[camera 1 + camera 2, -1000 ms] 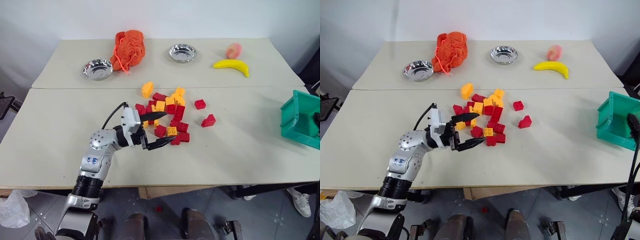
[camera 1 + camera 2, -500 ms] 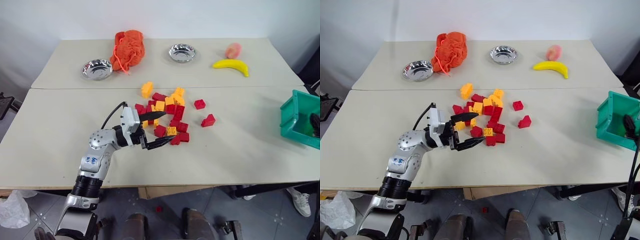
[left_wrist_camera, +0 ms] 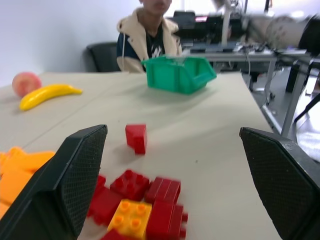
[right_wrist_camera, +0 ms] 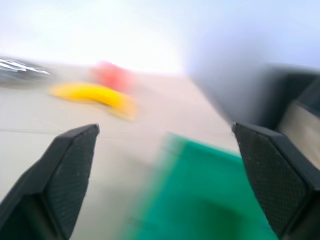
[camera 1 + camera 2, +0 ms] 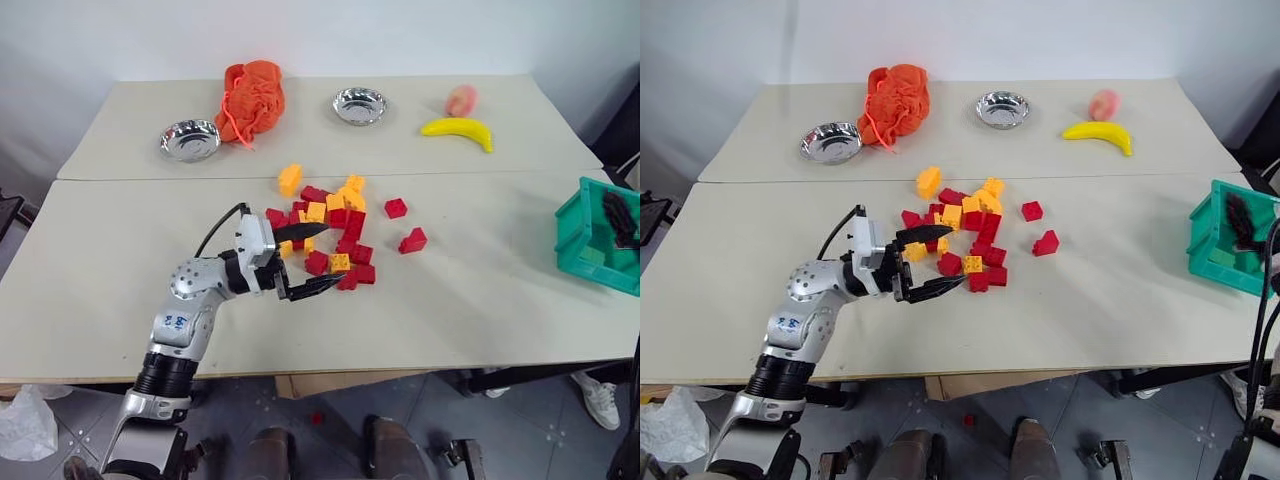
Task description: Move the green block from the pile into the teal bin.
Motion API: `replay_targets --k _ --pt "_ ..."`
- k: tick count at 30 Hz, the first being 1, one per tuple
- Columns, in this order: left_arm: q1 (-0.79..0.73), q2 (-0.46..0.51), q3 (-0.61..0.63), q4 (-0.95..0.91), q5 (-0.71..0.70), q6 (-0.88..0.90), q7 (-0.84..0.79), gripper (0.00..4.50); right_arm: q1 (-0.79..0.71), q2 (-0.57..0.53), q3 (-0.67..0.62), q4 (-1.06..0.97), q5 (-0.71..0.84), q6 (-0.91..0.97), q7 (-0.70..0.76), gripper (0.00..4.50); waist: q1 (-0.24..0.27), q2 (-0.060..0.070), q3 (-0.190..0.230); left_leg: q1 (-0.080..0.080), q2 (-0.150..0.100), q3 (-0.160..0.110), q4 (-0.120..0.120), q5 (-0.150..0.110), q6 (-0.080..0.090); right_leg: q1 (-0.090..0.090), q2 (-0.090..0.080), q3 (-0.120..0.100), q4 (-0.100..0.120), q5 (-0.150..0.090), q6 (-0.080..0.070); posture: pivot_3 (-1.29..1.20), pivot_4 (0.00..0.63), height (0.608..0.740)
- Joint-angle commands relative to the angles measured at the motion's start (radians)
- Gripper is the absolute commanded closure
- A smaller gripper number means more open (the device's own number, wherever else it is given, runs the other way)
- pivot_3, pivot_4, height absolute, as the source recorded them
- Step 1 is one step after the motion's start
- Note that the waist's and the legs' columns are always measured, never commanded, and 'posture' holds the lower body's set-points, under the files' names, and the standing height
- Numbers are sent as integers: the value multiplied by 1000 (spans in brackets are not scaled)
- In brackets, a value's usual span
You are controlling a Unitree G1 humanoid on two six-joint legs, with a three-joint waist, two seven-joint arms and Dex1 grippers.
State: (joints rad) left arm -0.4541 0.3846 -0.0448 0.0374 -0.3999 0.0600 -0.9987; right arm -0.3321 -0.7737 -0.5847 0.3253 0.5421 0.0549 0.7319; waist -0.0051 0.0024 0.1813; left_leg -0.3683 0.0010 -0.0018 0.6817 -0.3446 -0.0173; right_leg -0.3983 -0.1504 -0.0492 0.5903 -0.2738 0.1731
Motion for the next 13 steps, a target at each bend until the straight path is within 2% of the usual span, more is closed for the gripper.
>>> replay_targets --k 1,8,13 --pt "36 63 74 -54 2 -12 24 0 53 -11 66 -181 86 81 157 21 2 0 0 0 0 0 0 0 0 0 0 0 0 0 0 0 150 740" --pt "167 193 177 -87 34 -27 65 0 183 -26 323 -369 24 87 413 21 9 0 0 -1 -1 -2 1 0 0 0 0 0 0 0 0 0 150 740" --pt "232 212 218 -107 29 -15 109 0 167 21 361 -328 -15 30 414 21 13 0 0 -1 -1 -2 2 -1 0 0 -1 0 0 0 0 0 150 740"
